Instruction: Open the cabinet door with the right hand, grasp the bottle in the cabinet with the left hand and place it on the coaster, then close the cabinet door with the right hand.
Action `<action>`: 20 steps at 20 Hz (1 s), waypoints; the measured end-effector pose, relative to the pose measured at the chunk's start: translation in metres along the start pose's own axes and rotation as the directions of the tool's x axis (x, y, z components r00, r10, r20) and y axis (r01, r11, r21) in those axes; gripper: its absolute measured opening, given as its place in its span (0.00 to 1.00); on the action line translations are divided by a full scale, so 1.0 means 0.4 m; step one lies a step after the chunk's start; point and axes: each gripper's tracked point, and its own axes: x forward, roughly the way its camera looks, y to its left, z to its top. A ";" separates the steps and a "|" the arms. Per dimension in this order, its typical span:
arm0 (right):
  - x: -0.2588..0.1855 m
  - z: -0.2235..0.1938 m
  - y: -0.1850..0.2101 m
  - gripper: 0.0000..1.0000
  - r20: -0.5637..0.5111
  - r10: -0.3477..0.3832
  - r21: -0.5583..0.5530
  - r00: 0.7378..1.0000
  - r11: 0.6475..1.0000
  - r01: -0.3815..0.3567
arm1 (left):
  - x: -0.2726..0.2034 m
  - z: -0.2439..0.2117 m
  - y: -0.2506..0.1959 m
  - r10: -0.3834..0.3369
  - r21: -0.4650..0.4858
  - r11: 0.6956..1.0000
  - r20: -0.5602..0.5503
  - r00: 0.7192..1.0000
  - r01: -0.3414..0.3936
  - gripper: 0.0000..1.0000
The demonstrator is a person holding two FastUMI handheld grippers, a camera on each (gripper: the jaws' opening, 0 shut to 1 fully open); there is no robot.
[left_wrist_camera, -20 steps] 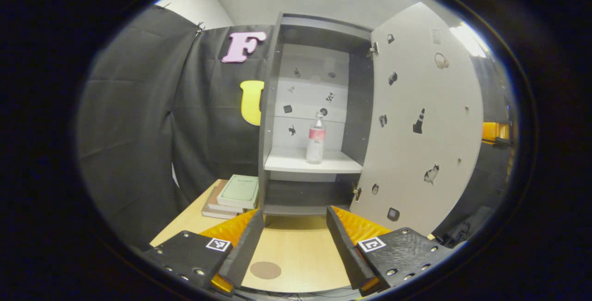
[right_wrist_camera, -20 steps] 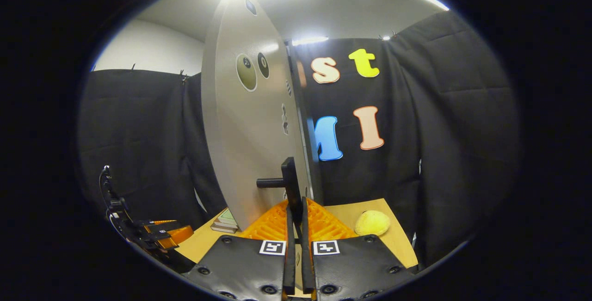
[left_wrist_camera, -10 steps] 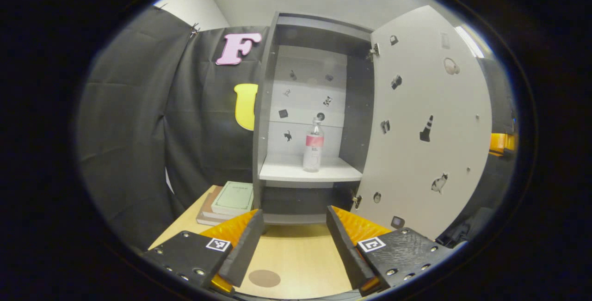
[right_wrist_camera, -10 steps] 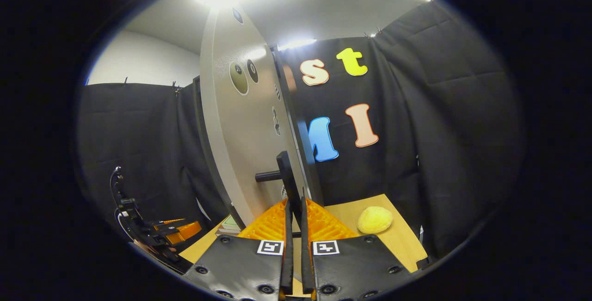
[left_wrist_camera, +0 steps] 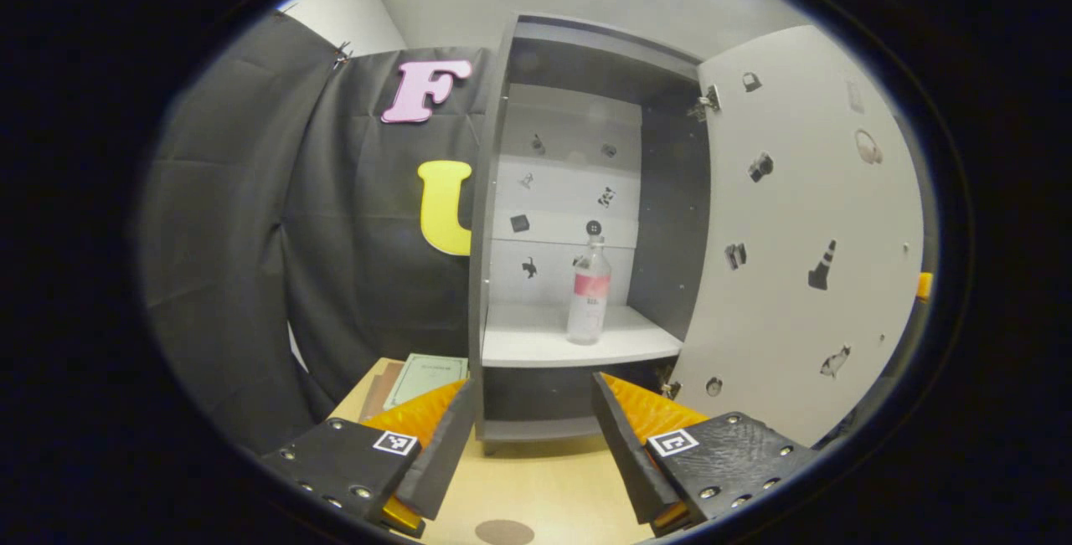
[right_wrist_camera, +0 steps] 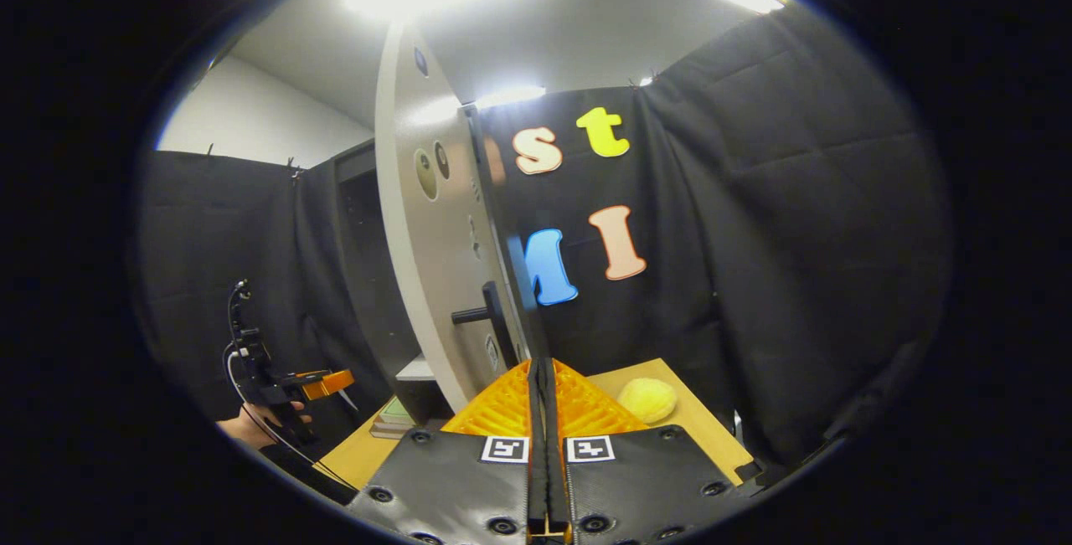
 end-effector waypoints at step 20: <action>0.245 0.074 -0.226 0.34 0.043 -0.248 0.013 0.968 0.969 0.248 | 0.398 0.252 -0.081 -0.163 0.067 0.986 0.165 0.973 0.154 0.82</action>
